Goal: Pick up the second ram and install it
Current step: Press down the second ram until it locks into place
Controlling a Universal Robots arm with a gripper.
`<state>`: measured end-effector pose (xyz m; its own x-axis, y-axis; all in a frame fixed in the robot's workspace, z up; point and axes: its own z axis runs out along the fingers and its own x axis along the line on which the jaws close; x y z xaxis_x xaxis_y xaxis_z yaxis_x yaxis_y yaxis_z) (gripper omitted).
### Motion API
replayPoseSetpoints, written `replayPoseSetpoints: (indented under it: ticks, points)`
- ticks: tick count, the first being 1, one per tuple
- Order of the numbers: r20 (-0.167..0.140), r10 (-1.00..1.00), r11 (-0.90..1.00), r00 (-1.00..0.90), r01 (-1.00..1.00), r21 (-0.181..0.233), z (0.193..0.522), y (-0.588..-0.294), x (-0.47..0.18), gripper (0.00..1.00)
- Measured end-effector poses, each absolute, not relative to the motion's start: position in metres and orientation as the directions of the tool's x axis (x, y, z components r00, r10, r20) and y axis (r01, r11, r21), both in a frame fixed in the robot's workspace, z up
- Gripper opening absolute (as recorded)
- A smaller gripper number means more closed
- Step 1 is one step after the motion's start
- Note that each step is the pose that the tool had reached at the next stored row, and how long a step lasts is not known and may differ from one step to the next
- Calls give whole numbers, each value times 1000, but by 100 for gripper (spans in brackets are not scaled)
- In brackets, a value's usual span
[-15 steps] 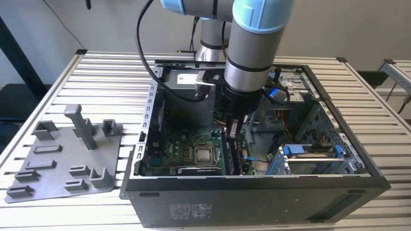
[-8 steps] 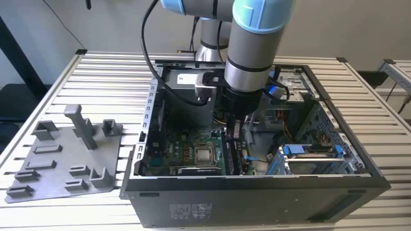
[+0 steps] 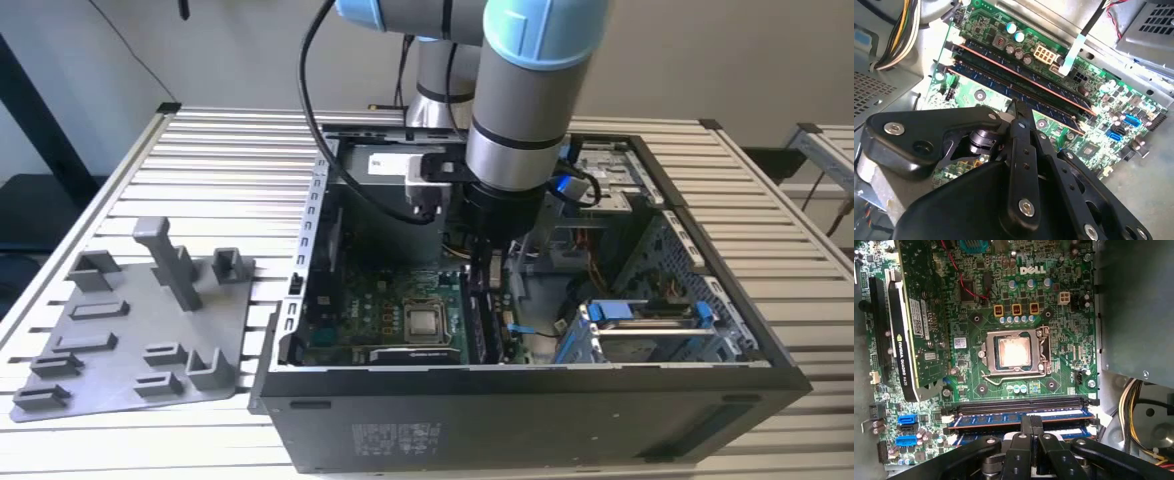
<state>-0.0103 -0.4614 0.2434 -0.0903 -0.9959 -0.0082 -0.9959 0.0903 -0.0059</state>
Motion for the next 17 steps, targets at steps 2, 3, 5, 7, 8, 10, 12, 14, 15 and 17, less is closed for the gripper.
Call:
replayPoseSetpoints:
  ticks: [2,3,5,7,8,10,12,14,15,17]
  points:
    - [-8,-996,90,-90,-996,-6,243,-462,-10,11]
    - [-8,-996,90,-90,-996,-6,243,-463,-10,11]
    - [-8,-996,90,-90,-996,-6,243,-466,-10,11]
    - [-8,-996,90,-90,-996,-5,243,-469,-10,11]
    - [-8,-996,90,-90,-996,-4,243,-470,-10,11]
    - [-8,-996,90,-90,-996,-2,242,-473,-10,11]
    - [-8,-996,90,-90,-996,-2,242,-474,-10,11]
    - [-8,-996,90,-90,-996,-1,242,-476,-10,11]
    - [-8,-996,90,-90,-996,-1,242,-477,-10,11]
    - [-8,-996,90,-90,-996,0,242,-479,-10,11]
